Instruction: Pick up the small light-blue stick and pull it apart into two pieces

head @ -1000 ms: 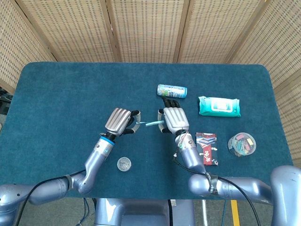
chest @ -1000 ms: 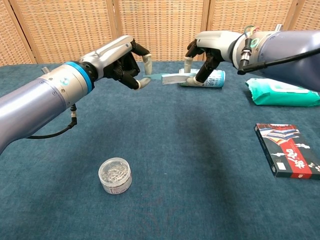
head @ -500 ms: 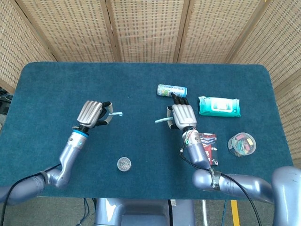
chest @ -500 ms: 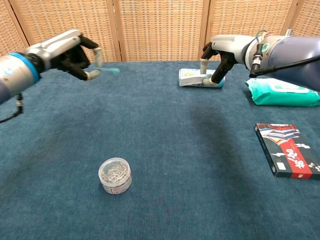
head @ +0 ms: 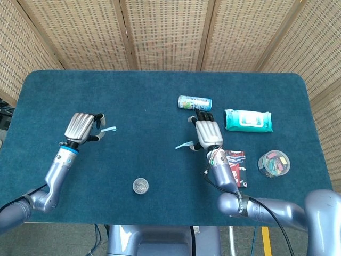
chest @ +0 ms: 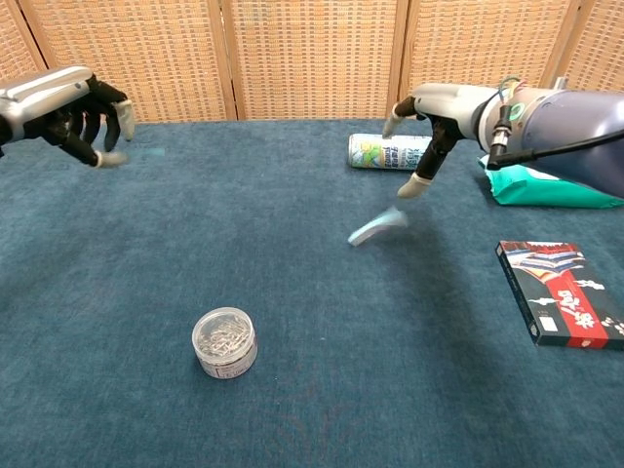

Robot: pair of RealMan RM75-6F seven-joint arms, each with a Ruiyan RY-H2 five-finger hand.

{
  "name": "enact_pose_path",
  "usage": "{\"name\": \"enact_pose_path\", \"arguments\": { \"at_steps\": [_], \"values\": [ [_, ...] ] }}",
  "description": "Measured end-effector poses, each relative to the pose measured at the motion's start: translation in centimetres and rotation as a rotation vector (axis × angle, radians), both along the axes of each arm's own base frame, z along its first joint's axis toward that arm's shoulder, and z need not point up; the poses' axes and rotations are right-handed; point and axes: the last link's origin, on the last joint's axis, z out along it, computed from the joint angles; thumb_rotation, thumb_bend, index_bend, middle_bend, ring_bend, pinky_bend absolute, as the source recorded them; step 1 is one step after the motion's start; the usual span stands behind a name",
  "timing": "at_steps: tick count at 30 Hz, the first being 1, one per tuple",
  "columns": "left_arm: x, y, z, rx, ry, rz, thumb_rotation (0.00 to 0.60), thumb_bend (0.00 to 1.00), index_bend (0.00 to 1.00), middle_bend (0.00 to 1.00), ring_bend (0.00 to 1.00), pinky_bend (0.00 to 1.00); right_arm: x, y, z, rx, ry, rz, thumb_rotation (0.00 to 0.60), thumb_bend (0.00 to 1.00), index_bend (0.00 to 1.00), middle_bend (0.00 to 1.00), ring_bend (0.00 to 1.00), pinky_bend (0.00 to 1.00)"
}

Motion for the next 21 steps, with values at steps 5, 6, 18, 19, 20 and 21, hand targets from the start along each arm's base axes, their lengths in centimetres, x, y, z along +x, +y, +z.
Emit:
{"name": "enact_pose_path", "arguments": {
  "at_steps": [5,6,18,19,20,21],
  "values": [
    [-0.5,-0.8,1.9,0.017,0.049,0.031,0.600,0.00,0.00,0.00,0.00,0.00,0.2,0.3,1.2,-0.036,-0.013,0.058,0.600,0.00,0.00,0.00,0.00,0.00],
    [-0.6,-1.0,2.3,0.019,0.050,0.040,0.600,0.00,0.00,0.00,0.00,0.00,0.2,0.4,1.6,-0.045,-0.018,0.072,0.600,0.00,0.00,0.00,0.00,0.00],
    [-6.4,-9.1,10.5,0.188,-0.002,0.223,0.600,0.00,0.00,0.00,0.00,0.00,-6.4,4.3,9.2,-0.230,0.041,0.278,0.600,0.00,0.00,0.00,0.00,0.00],
    [-7.2,-10.3,11.0,0.202,-0.029,0.251,0.600,0.00,0.00,0.00,0.00,0.00,-7.7,5.0,9.9,-0.241,0.048,0.282,0.600,0.00,0.00,0.00,0.00,0.00],
    [-7.8,-11.3,11.3,0.207,-0.050,0.272,0.600,0.00,0.00,0.00,0.00,0.00,-9.0,5.7,10.6,-0.252,0.056,0.283,0.600,0.00,0.00,0.00,0.00,0.00],
    [-8.4,-12.2,11.6,0.210,-0.070,0.292,0.600,0.00,0.00,0.00,0.00,0.00,-10.9,6.8,11.6,-0.269,0.066,0.278,0.600,0.00,0.00,0.00,0.00,0.00]
  ]
}}
